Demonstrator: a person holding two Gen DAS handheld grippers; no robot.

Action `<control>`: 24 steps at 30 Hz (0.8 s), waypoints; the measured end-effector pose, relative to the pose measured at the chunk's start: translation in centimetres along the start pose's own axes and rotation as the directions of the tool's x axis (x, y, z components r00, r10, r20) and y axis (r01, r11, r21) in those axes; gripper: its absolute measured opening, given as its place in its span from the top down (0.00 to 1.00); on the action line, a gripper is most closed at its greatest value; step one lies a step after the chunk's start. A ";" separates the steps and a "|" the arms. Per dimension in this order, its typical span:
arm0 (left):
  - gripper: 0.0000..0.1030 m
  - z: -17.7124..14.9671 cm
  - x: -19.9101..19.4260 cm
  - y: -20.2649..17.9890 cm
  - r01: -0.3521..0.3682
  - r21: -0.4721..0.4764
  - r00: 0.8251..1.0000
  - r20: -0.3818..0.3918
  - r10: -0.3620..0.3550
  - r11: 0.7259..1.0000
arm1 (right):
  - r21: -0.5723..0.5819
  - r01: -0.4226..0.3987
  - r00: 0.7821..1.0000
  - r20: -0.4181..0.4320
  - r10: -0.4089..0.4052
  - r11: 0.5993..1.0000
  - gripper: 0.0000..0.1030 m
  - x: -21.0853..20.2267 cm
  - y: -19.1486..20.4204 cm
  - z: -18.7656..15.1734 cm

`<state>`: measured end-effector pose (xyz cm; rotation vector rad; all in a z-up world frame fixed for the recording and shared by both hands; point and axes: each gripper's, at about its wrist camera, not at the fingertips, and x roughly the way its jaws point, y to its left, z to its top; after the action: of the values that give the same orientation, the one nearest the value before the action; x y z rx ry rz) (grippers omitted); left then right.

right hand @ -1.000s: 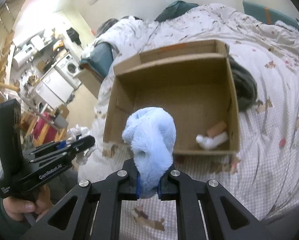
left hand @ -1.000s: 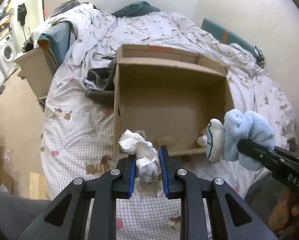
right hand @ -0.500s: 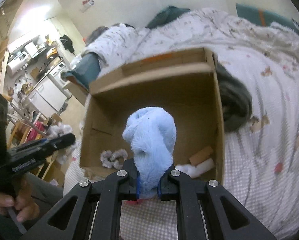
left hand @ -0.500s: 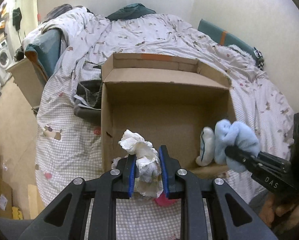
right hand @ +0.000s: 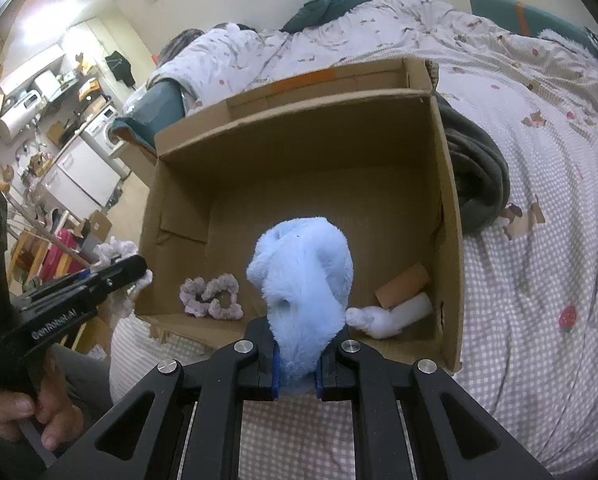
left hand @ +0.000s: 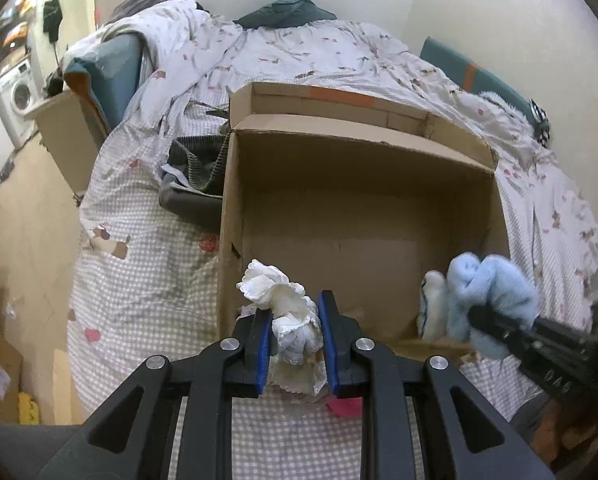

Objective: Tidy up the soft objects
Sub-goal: 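Carry the lace cloth in the left gripper over the box while the right gripper carries the blue bundle, then open the left gripper to drop the lace cloth while the right gripper drops the blue bundle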

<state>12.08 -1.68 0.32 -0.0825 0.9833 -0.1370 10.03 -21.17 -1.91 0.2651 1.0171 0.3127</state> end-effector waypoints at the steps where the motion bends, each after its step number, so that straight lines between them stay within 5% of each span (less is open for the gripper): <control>1: 0.81 0.1 0.0 0.0 0.006 -0.009 1.000 0.004 -0.006 1.000 | 0.003 0.002 1.000 -0.008 -0.002 1.000 0.87 0.2 0.0 0.0; 11: 0.75 0.3 1.2 -0.4 -0.042 -0.018 0.999 0.030 0.043 0.999 | 0.003 0.005 0.999 -0.032 -0.005 1.000 0.87 0.7 0.2 -0.1; 15: 0.74 0.0 2.2 -0.9 -0.047 0.018 0.999 -0.019 0.048 0.999 | -0.011 0.008 0.999 -0.036 -0.008 1.000 0.87 0.8 0.4 -0.1; 19: 0.50 -0.5 2.4 -0.9 -0.046 0.026 0.999 -0.029 0.046 0.999 | -0.018 0.013 0.999 -0.044 -0.014 1.000 0.87 0.8 0.6 -0.4; 24: 0.42 -0.7 2.3 -0.8 -0.073 0.033 0.997 -0.019 0.073 0.997 | -0.019 0.015 0.999 -0.044 -0.016 1.000 0.87 0.9 0.8 -0.5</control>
<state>12.63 -2.80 -1.86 -0.0157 1.0030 -0.0866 9.95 -20.04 -2.58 0.2341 1.0587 0.3154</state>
